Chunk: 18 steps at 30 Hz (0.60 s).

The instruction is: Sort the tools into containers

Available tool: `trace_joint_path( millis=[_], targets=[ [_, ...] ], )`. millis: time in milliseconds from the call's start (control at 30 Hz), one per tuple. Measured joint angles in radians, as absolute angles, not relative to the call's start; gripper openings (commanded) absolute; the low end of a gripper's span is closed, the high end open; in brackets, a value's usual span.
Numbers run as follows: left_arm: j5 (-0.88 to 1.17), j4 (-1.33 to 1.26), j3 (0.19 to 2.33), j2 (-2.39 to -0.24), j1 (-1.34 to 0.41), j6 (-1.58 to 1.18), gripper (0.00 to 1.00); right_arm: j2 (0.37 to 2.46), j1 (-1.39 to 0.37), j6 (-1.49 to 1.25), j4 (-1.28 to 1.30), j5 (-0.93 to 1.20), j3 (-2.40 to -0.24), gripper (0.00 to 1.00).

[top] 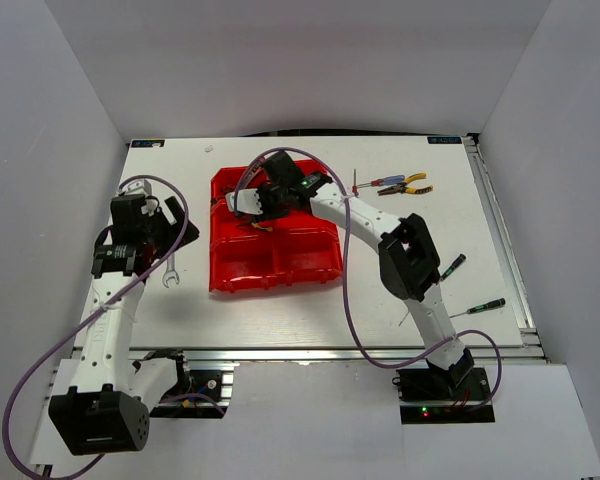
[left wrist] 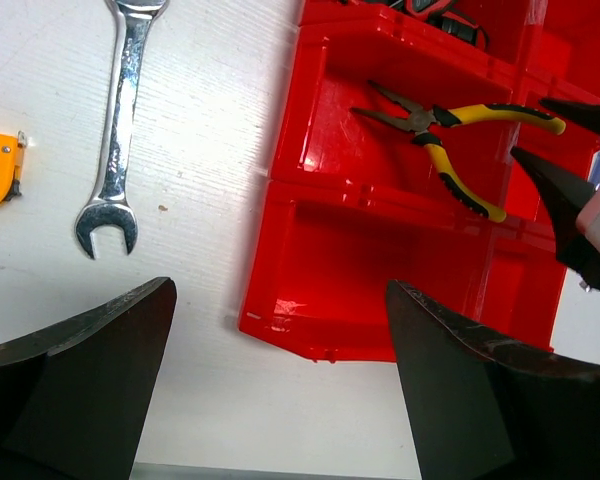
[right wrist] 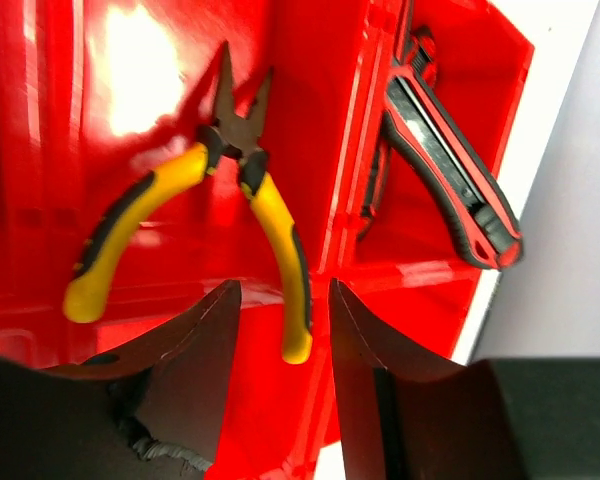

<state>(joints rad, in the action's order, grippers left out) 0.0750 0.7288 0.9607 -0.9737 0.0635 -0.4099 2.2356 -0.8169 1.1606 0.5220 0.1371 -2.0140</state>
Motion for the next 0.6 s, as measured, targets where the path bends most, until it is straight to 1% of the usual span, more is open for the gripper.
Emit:
trace_joint_path(
  millis=[167,300,433,600],
  targets=[
    [0.075,0.724,0.977,-1.009,0.064,-0.422,0.97,2.236,-0.791,1.084,0.555,0.222,-2.033,0.47],
    [0.08,0.716,0.977,-1.022,0.064,-0.444,0.97,2.205,-0.72,0.984,0.595,0.337,-2.055,0.48],
    [0.097,0.693,0.977,-1.03,0.064,-0.478,0.97,2.127,-0.585,0.838,0.616,0.461,-2.047,0.48],
    [0.117,0.668,0.977,-1.048,0.064,-0.498,0.97,2.025,-0.328,0.643,0.579,0.566,-1.963,0.49]
  ],
)
